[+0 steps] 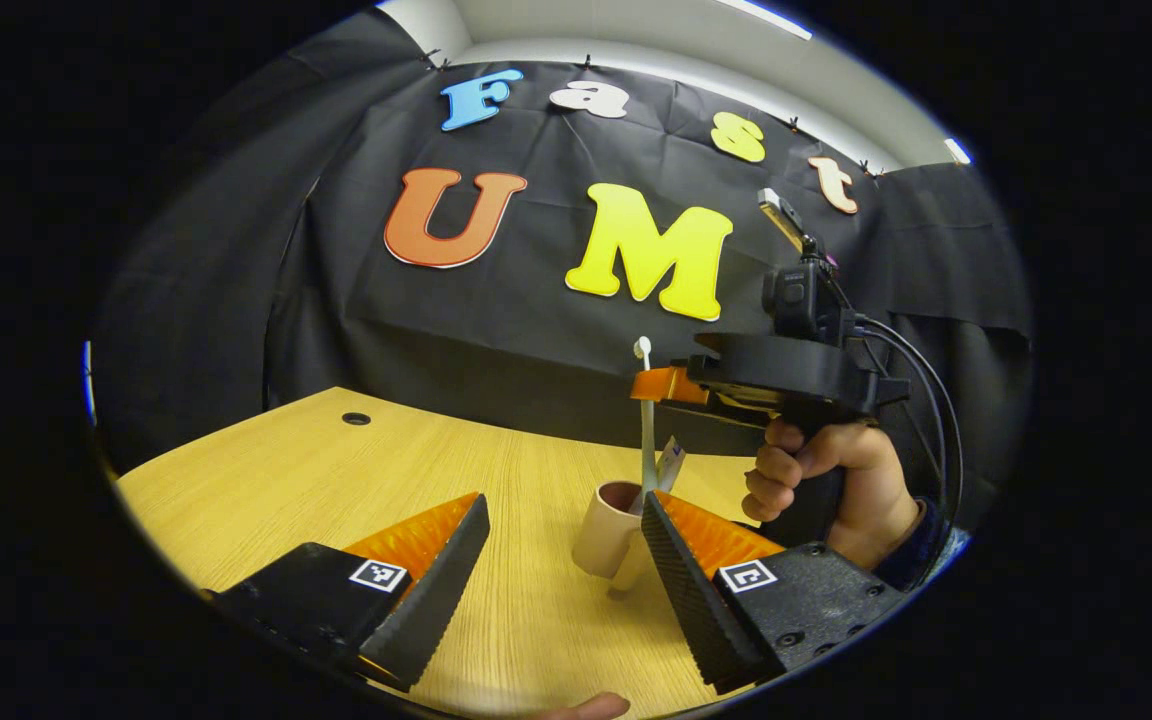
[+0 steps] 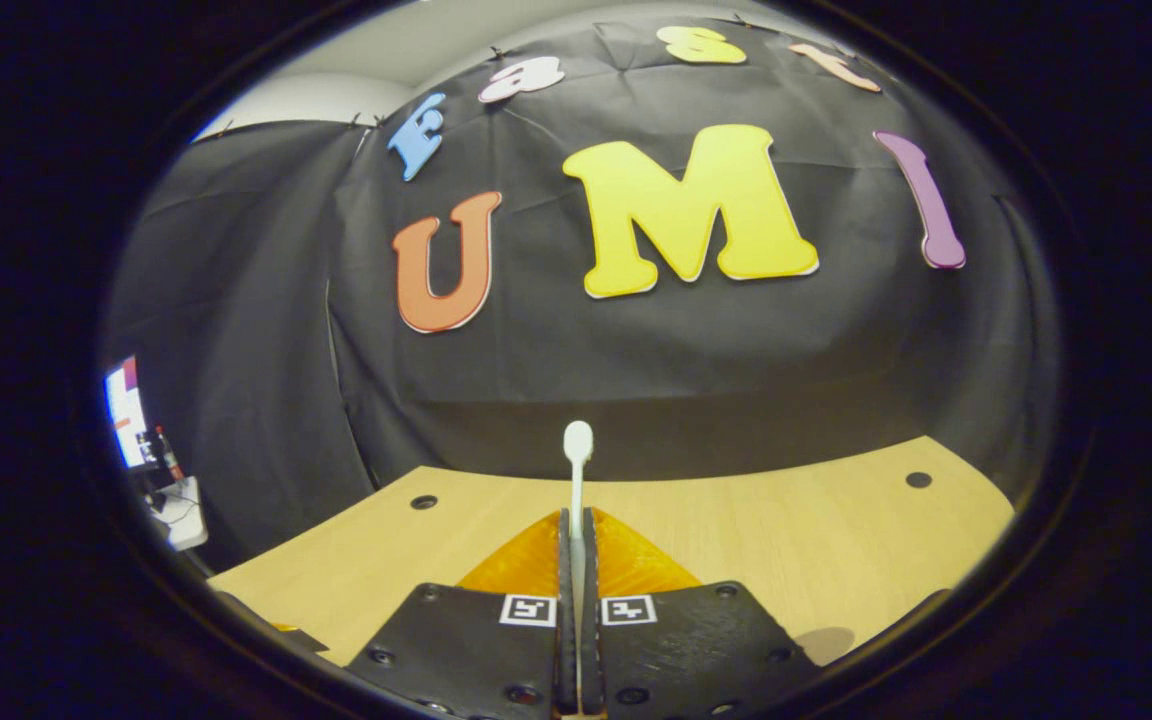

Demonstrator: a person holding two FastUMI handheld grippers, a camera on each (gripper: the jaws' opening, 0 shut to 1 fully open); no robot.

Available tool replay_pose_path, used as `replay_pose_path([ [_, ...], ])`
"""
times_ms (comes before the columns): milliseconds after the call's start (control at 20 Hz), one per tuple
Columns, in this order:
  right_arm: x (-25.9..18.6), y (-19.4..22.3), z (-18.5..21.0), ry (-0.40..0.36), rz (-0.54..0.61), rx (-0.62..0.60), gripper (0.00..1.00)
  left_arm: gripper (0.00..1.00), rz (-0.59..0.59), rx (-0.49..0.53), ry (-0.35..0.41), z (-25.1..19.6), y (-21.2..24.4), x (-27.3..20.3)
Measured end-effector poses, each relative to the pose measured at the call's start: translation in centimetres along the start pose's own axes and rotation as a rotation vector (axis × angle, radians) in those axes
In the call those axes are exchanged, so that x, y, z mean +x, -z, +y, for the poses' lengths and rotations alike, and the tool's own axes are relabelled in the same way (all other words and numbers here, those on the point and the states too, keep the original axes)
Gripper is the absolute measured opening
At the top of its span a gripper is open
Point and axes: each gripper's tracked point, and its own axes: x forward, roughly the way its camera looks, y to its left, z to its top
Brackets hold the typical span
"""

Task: Put the toothbrush and toothpaste on the desktop into the cup, then pick up the cup and place it on the coaster on the desktop.

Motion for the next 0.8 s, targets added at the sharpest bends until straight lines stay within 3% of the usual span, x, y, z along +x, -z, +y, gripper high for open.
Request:
replay_pose_path([
  [300, -1.4, -0.1, -1.0, 0.073, -0.146, -0.049, 0.02, 0.97, 0.010, 0.009, 0.004, -0.2, 0.3, 0.2],
  [500, -0.5, -0.4, 0.0, 0.058, -0.183, -0.066, 0.02, 0.97, 0.011, 0.012, 0.011, -0.4, 0.4, 0.2],
  [800, 0.8, 2.5, -1.7, 0.089, -0.096, -0.038, 0.05, 0.97, 0.028, 0.003, -0.001, 0.3, 0.8, 0.5],
])
